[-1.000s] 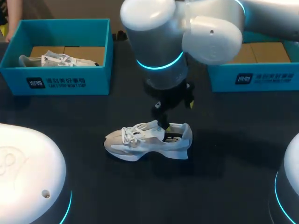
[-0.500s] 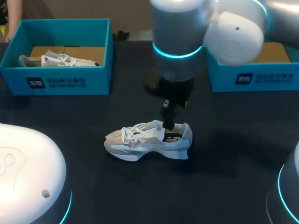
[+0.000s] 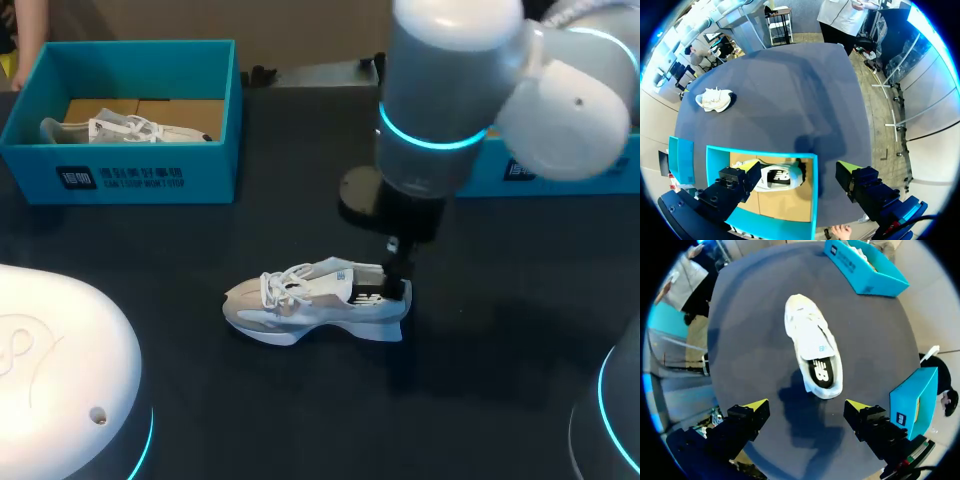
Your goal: Take the shoe out of the shoebox, open the shoe tongue, remove and reinsert the insole, then place the shoe into the shoebox
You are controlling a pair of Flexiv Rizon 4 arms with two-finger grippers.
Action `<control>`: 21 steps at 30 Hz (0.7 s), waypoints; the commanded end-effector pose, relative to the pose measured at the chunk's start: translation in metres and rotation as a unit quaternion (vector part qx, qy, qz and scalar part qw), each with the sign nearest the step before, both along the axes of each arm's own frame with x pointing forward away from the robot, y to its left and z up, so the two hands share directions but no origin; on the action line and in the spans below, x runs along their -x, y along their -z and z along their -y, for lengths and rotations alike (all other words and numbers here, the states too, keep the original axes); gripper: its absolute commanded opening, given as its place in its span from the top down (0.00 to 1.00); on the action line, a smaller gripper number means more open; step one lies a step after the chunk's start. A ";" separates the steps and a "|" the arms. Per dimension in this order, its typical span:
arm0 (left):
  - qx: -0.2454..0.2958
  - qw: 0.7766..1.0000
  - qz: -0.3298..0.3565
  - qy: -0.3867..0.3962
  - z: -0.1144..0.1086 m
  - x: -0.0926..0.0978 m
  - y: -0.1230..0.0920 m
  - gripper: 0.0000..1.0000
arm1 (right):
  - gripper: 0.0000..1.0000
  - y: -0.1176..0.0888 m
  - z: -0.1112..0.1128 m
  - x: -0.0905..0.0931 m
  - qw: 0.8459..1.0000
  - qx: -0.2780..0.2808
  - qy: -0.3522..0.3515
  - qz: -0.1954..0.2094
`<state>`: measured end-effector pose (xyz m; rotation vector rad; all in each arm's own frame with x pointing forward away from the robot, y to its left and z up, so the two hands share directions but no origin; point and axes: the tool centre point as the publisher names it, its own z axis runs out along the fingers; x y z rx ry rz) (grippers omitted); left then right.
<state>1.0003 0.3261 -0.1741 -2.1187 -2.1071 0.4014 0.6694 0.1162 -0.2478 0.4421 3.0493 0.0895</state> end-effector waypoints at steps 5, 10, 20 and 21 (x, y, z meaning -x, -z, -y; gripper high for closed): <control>-0.001 1.000 0.001 0.001 0.000 0.001 -0.001 0.00 | 0.00 0.003 0.023 0.010 0.982 -0.180 -0.048 0.041; -0.001 1.000 0.001 0.001 0.000 0.001 -0.001 0.00 | 0.00 0.009 0.031 0.012 0.969 -0.237 -0.064 0.036; -0.001 1.000 0.001 0.001 0.000 0.001 -0.001 0.00 | 0.00 0.028 0.044 0.016 0.940 -0.332 -0.059 0.042; -0.001 1.000 0.001 0.001 0.000 0.001 -0.001 0.00 | 0.00 0.029 0.045 0.016 0.939 -0.336 -0.054 0.044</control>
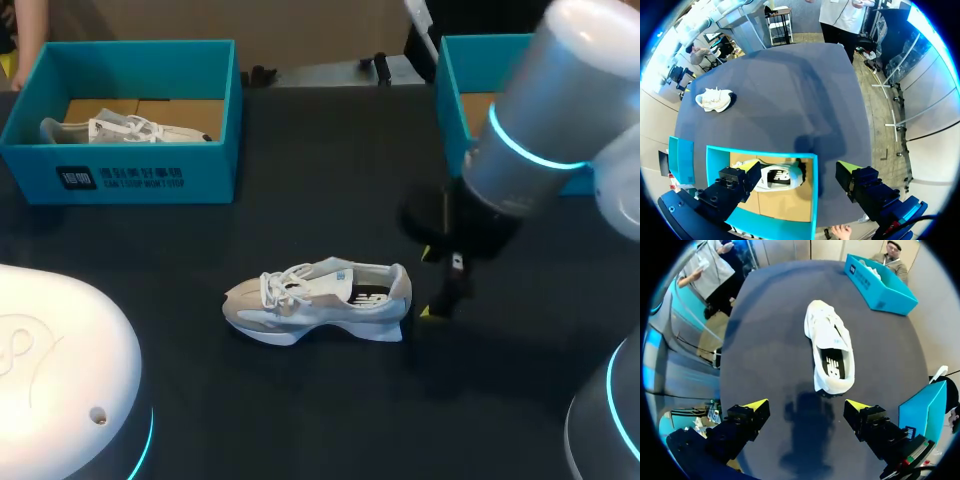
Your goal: Take the shoe out of the shoebox, open the shoe tongue, remove and reinsert the insole, then place the shoe into the shoebox
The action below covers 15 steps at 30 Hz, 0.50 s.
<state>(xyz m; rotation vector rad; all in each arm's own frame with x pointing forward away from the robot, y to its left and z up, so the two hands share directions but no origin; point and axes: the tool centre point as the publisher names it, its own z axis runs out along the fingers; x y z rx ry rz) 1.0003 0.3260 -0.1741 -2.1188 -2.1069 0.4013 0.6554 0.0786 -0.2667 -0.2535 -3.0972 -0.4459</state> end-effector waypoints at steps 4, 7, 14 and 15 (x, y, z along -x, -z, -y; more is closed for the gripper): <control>-0.001 1.000 0.001 0.001 0.000 0.001 -0.001 0.00 | 0.00 0.017 0.010 0.001 0.965 -0.255 0.027 0.046; -0.001 1.000 0.001 0.001 0.000 0.001 -0.001 0.00 | 0.00 0.023 0.009 -0.003 0.959 -0.277 0.035 0.049; -0.001 1.000 0.001 0.001 0.000 0.001 -0.001 0.00 | 0.00 0.030 0.007 -0.015 0.948 -0.310 0.046 0.050; -0.001 1.000 0.001 0.001 0.000 0.001 -0.001 0.00 | 0.00 0.031 0.007 -0.016 0.946 -0.318 0.045 0.049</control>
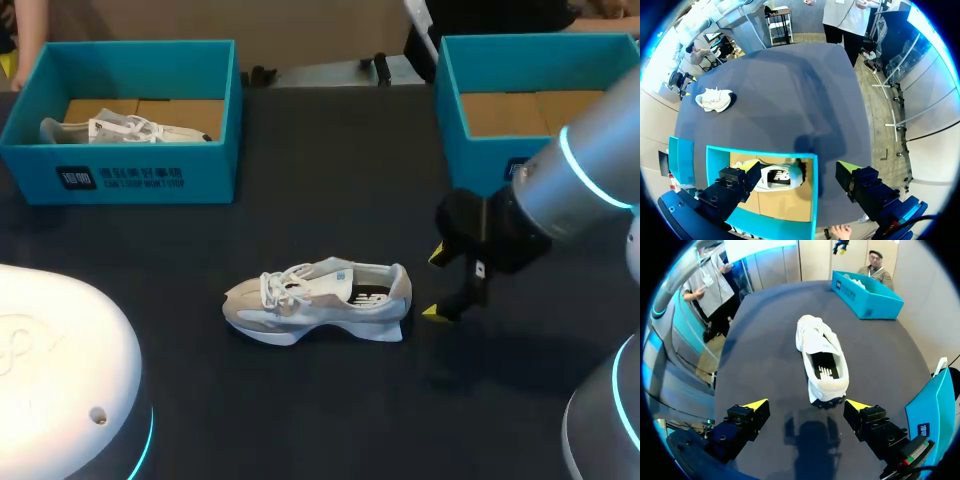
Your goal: Take the shoe out of the shoebox, open the shoe tongue, remove and reinsert the insole, then place the shoe into the shoebox
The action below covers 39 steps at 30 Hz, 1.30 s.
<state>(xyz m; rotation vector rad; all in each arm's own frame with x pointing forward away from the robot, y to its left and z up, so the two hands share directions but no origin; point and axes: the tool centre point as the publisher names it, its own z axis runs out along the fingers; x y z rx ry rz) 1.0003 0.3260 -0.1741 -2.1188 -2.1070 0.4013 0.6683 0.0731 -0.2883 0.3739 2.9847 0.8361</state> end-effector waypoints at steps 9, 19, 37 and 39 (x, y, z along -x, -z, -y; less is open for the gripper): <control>-0.001 1.000 0.001 0.001 0.000 0.001 -0.001 0.00 | 0.00 0.024 0.004 -0.020 0.975 -0.220 -0.004 0.036; -0.001 1.000 0.001 0.001 0.000 0.001 -0.001 0.00 | 0.00 0.036 0.009 -0.037 0.972 -0.207 -0.060 0.097; -0.001 1.000 0.001 0.001 0.000 0.001 -0.001 0.00 | 0.00 0.041 0.008 -0.044 0.979 -0.169 -0.069 0.094; -0.001 1.000 0.001 0.001 0.000 0.001 -0.001 0.00 | 0.00 0.041 0.008 -0.044 0.979 -0.169 -0.069 0.094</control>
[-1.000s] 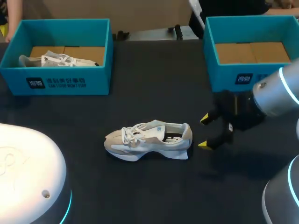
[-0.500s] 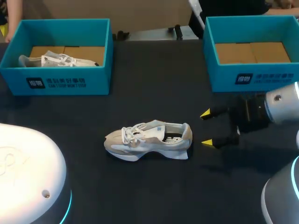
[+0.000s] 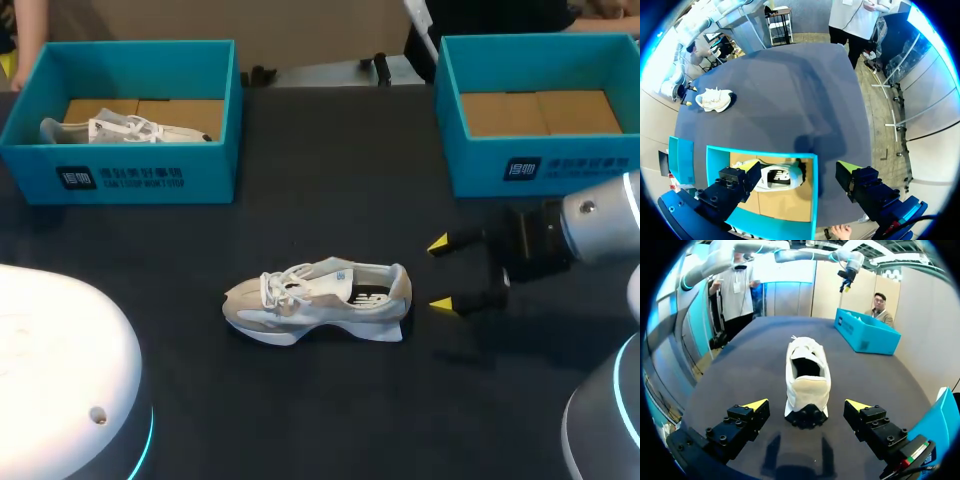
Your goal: Take the shoe out of the shoebox, open the shoe tongue, remove and reinsert the insole, then place the shoe into the shoebox
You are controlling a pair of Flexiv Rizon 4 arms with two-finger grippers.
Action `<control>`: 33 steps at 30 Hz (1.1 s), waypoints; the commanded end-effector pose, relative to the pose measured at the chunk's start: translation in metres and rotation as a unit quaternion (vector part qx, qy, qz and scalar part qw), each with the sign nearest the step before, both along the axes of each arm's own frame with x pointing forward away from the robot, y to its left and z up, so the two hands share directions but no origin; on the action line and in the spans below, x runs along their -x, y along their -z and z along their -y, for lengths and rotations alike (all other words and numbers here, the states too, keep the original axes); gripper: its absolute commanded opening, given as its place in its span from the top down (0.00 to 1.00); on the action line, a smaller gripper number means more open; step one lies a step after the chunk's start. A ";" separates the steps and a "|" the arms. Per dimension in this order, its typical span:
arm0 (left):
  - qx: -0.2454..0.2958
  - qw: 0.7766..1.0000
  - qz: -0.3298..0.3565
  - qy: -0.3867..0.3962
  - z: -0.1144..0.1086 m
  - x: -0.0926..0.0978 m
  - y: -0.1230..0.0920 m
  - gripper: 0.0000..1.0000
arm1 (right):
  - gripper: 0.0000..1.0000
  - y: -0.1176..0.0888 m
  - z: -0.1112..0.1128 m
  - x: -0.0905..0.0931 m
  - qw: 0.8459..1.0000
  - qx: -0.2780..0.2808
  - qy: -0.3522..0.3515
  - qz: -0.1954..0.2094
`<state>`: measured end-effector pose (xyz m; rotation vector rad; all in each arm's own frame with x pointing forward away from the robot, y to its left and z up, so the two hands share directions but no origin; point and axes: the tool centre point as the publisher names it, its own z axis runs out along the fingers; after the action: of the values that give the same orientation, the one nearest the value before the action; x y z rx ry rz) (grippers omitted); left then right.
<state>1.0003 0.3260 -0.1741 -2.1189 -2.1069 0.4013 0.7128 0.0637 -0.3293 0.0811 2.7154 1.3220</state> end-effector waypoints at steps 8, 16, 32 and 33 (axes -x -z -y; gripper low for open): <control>-0.001 1.000 0.001 0.001 0.000 0.001 -0.001 0.00 | 0.00 0.005 0.001 -0.002 1.000 0.005 -0.007 0.005; -0.001 1.000 0.001 0.001 0.000 0.001 -0.001 0.00 | 0.00 0.020 0.010 -0.004 1.000 0.012 -0.018 0.021; -0.001 1.000 0.001 0.001 0.000 0.001 -0.001 0.00 | 0.00 0.049 0.012 -0.014 0.999 0.004 -0.033 0.019; -0.001 1.000 0.001 0.001 0.000 0.001 -0.001 0.00 | 0.00 0.051 0.011 -0.015 0.999 0.003 -0.031 0.021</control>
<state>1.0003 0.3260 -0.1741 -2.1188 -2.1070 0.4014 0.7224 0.0477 -0.3738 -0.0318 2.7098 1.3126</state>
